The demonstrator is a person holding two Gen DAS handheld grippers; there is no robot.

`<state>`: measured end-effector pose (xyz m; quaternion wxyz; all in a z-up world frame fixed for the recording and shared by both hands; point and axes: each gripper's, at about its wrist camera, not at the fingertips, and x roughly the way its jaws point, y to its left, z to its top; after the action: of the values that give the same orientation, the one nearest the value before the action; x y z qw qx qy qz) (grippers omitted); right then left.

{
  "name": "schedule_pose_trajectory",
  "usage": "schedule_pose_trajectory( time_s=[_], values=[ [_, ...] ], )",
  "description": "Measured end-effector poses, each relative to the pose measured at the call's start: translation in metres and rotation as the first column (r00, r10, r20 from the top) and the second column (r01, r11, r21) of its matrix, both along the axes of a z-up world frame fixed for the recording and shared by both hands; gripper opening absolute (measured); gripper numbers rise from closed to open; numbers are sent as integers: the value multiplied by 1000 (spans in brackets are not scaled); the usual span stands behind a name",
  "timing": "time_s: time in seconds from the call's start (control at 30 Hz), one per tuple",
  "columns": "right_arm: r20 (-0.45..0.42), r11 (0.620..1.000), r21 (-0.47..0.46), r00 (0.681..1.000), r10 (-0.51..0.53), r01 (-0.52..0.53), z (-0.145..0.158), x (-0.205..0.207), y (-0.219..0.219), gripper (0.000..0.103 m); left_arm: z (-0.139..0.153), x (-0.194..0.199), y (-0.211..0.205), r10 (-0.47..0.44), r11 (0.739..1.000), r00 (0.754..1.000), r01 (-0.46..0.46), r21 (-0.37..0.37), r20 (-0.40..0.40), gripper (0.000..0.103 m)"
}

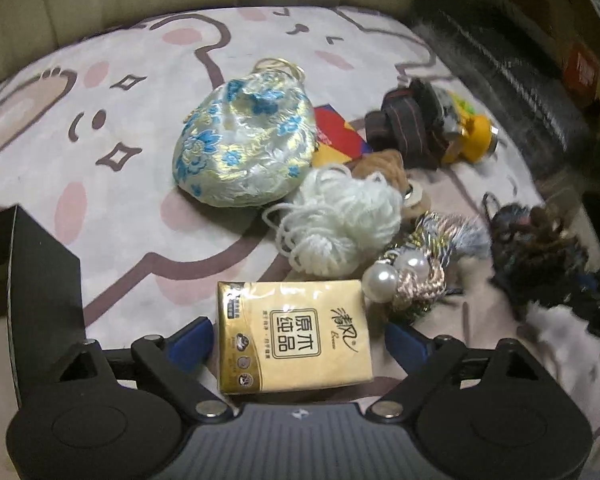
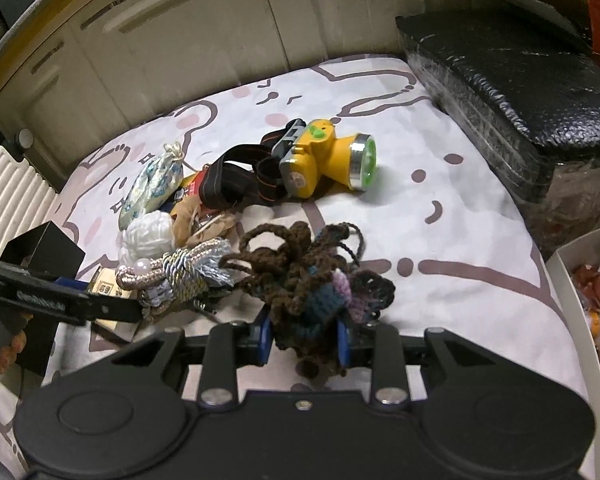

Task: Organize objects
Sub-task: 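Grasp the yellow tissue pack with the left tool while the right tool grasps the brown crocheted toy, then carry the tissue pack and crocheted toy over the black box with both tools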

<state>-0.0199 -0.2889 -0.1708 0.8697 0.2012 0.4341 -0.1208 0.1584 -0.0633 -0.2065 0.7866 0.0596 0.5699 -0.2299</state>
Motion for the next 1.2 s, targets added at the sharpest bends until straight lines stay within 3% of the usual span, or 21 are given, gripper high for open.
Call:
schedule_pose_trajectory(
  time_s=[0.13,0.47,0.9,1.2],
  values=[
    [-1,1000,-4,1000,5,-5,-1,0,1,32,-1,-1,-1,-3,999,999,1,49,33,77],
    [30,1000,-7,999,-12,12,10,-8,3,30,18,-10,17,41,999,998,-42,5,39,74],
    [155,995,-96,988,-1,16,76,-6,8,30,102,-34,29,69,995,978,-55,-79,198,74],
    [211,989,-145,977,42,-11,122,3,21,30,142,-50,39,117,989,953,-85,-125,278,75]
  ],
)
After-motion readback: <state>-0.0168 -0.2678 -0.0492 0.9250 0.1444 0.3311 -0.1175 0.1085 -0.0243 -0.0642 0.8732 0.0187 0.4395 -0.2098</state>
